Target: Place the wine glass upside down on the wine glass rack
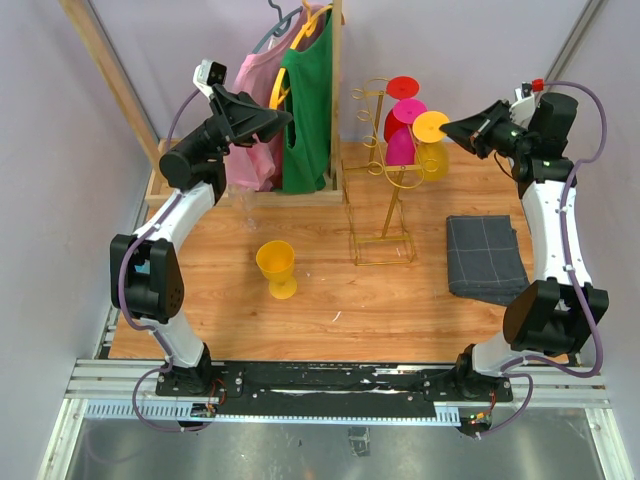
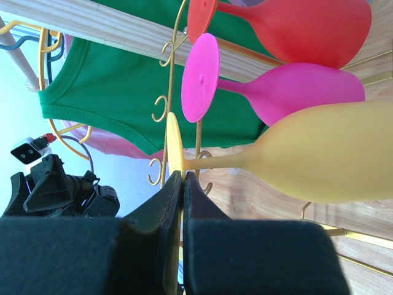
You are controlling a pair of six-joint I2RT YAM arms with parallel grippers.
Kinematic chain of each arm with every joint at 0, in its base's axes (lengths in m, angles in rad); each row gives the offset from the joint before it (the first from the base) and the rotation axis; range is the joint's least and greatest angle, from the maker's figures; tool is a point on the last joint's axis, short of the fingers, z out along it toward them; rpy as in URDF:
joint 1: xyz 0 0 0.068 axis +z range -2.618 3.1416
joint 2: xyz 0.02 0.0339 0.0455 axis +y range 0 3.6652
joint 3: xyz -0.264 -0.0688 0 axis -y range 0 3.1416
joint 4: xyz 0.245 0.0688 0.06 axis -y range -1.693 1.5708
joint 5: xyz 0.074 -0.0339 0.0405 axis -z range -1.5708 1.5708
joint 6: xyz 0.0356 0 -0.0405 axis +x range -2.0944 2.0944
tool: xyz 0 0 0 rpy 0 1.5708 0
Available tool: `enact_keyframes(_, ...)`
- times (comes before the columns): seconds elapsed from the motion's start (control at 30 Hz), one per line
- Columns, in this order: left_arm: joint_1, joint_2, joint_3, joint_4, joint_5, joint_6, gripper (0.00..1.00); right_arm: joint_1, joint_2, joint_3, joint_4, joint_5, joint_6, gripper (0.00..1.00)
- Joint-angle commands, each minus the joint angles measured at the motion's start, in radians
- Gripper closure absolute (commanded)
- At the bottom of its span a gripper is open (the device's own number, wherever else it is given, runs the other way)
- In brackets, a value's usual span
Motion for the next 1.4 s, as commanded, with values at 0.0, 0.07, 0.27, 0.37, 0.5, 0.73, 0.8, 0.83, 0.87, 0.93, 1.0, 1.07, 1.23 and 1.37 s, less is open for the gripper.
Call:
enact_keyframes(0.0, 0.008, -0.022, -0.003, 0.254, 0.006, -0.001, 0.48, 0.029, -0.029, -0.017, 0.000, -0.018, -0.019, 0.99)
enact_keyframes(0.07, 0.008, -0.024, -0.004, 0.255, 0.006, -0.001, 0.48, 0.029, -0.036, -0.021, -0.006, -0.011, -0.024, 0.99)
enact_keyframes(0.27, 0.008, -0.024, -0.008, 0.255, 0.006, 0.002, 0.48, 0.029, -0.044, -0.022, -0.021, -0.017, -0.034, 0.99)
enact_keyframes(0.37, 0.008, -0.026, -0.012, 0.255, 0.007, 0.003, 0.48, 0.029, -0.050, -0.028, -0.023, -0.019, -0.036, 0.99)
enact_keyframes(0.5, 0.008, -0.025, -0.014, 0.255, 0.006, 0.005, 0.48, 0.029, -0.052, -0.029, -0.023, -0.030, -0.031, 0.99)
enact_keyframes(0.73, 0.008, -0.027, -0.015, 0.255, 0.005, 0.005, 0.48, 0.029, -0.060, -0.032, -0.034, -0.032, -0.038, 0.99)
enact_keyframes(0.8, 0.008, -0.026, -0.017, 0.255, 0.003, 0.005, 0.48, 0.029, -0.058, -0.033, -0.034, -0.033, -0.038, 0.99)
enact_keyframes(0.83, 0.008, -0.026, -0.014, 0.255, 0.003, 0.004, 0.48, 0.029, -0.057, -0.033, -0.033, -0.034, -0.037, 0.99)
enact_keyframes(0.87, 0.008, -0.026, -0.014, 0.254, 0.004, 0.003, 0.48, 0.029, -0.055, -0.034, -0.033, -0.034, -0.037, 0.99)
enact_keyframes(0.93, 0.008, -0.027, -0.014, 0.255, 0.005, 0.004, 0.48, 0.031, -0.051, -0.034, -0.030, -0.037, -0.034, 0.99)
enact_keyframes(1.0, 0.008, -0.028, -0.015, 0.255, 0.005, 0.003, 0.48, 0.037, -0.045, -0.034, -0.030, -0.040, -0.036, 0.99)
enact_keyframes(1.07, 0.008, -0.027, -0.016, 0.255, 0.004, 0.003, 0.48, 0.044, -0.038, -0.038, -0.026, -0.045, -0.036, 0.99)
enact_keyframes(1.23, 0.008, -0.026, -0.014, 0.255, 0.006, 0.003, 0.48, 0.053, -0.020, -0.052, -0.017, -0.058, -0.036, 0.99)
enact_keyframes(1.37, 0.008, -0.024, -0.011, 0.254, 0.005, 0.002, 0.48, 0.054, -0.015, -0.058, -0.018, -0.055, -0.044, 0.99)
